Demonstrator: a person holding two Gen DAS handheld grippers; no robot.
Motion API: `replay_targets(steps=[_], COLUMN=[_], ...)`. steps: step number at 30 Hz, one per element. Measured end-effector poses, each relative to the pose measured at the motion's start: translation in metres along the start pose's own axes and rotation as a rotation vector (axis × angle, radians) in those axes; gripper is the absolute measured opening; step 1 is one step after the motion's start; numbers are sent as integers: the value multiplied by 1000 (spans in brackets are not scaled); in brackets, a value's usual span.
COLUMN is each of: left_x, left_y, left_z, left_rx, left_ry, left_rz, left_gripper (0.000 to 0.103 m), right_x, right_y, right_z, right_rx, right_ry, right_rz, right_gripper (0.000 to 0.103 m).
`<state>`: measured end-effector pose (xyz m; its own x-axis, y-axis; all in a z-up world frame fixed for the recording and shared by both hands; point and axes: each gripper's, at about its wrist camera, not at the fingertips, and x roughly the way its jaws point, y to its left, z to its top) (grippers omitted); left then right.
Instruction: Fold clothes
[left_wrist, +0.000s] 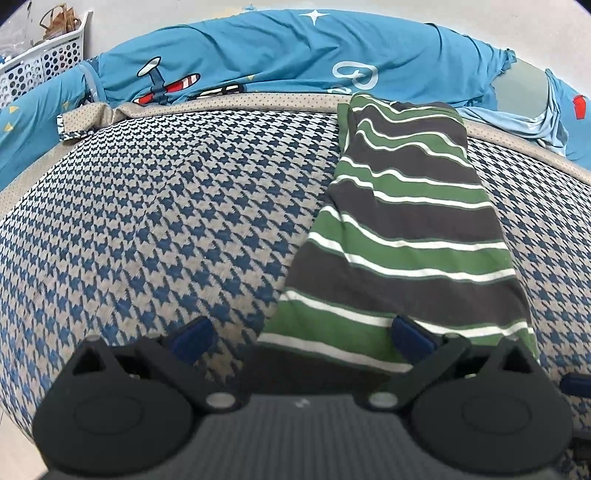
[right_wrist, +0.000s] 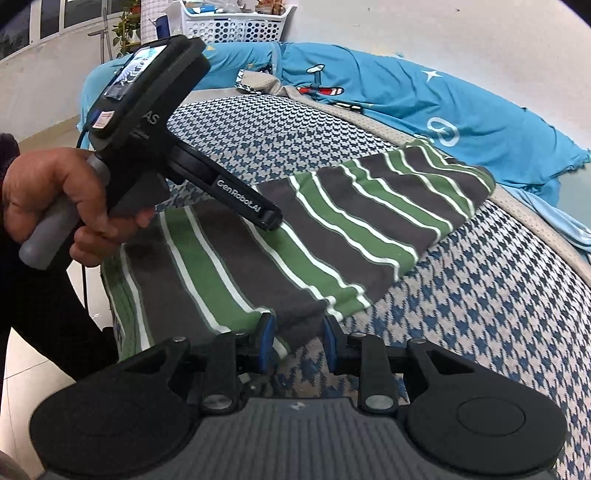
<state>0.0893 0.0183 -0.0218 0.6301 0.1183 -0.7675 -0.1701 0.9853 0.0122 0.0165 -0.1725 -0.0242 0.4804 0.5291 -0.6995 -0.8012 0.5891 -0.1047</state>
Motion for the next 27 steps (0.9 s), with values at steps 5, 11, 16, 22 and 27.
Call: replay_targets(steps=[5,11,16,22,27], left_x=[3,6,7,5,4], left_y=[0,-2,-2,-1,5], left_z=[-1,-3,-4,-7,-8], left_rx=[2,10,11,40,41], left_ry=[13,20,25,20,15], left_rz=[-3,-1,-5,-9,29], left_gripper=[103,103,103,103,103], right_x=[10,18,14,5,-13], right_y=[6,20,10,-7,-29], right_z=[1,-4,-3,-10,-4], right_rx=[-33,-127,-44,19,167], right_ry=[13,61,109,157,62], right_rz=[-8,-78,-116,-229,-216], right_gripper=[27,27,28,27,27])
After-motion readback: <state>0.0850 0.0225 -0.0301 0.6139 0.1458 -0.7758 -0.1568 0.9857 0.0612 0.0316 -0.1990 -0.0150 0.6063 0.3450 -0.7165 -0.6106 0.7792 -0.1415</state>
